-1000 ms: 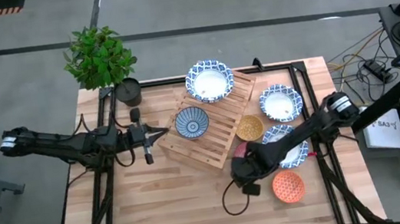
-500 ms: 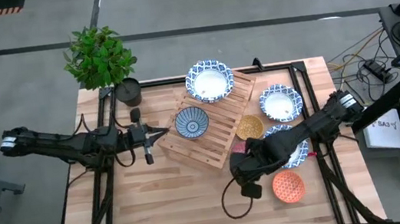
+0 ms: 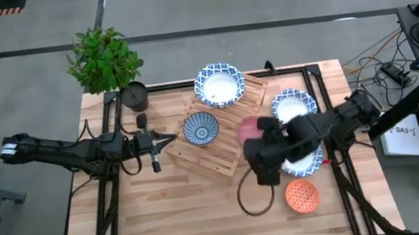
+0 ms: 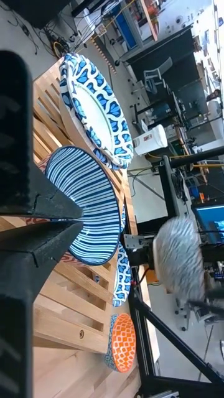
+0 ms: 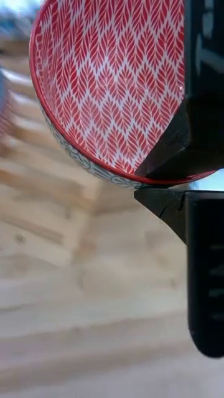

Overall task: Place and stack bowls onto a shelf
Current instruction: Stack the red patterned bowl on top of the blue patterned bowl on the shelf

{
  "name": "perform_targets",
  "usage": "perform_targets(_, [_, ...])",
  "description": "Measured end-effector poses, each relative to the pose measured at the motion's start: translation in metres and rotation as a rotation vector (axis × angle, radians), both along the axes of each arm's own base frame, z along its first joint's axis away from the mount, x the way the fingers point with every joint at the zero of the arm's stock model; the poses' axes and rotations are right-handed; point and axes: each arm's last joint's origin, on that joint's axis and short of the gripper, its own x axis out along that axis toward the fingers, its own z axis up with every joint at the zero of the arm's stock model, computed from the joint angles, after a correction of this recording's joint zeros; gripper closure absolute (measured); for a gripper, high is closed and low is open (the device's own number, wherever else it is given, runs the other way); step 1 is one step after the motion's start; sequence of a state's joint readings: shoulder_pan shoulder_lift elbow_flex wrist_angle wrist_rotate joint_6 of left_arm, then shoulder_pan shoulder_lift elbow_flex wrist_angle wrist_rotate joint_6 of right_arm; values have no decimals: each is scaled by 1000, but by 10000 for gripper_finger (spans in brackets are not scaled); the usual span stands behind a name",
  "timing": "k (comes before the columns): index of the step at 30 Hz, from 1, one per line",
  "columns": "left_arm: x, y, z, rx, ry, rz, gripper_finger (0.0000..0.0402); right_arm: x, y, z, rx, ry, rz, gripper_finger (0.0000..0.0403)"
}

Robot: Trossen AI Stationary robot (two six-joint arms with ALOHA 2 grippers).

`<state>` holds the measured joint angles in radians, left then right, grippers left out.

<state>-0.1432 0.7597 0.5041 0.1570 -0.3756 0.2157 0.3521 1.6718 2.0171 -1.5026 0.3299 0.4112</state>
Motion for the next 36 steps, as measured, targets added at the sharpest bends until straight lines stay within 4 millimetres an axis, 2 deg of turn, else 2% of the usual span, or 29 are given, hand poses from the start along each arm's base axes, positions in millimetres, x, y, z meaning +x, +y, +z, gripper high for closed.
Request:
perform_targets(9, [0, 0, 0, 4, 3, 0, 402, 28, -51, 12, -157, -95, 192, 391])
perform_targets(15, [0, 0, -2, 9, 9, 8, 402, 47, -75, 3, -238, -75, 256, 391])
perform_targets(23, [0, 0, -1, 13, 9, 8, 402, 75, -76, -6, -339, -133, 405, 391])
perform_targets(36, [0, 0, -1, 15, 9, 10, 402, 95, -71, -26, -258, -133, 509, 391])
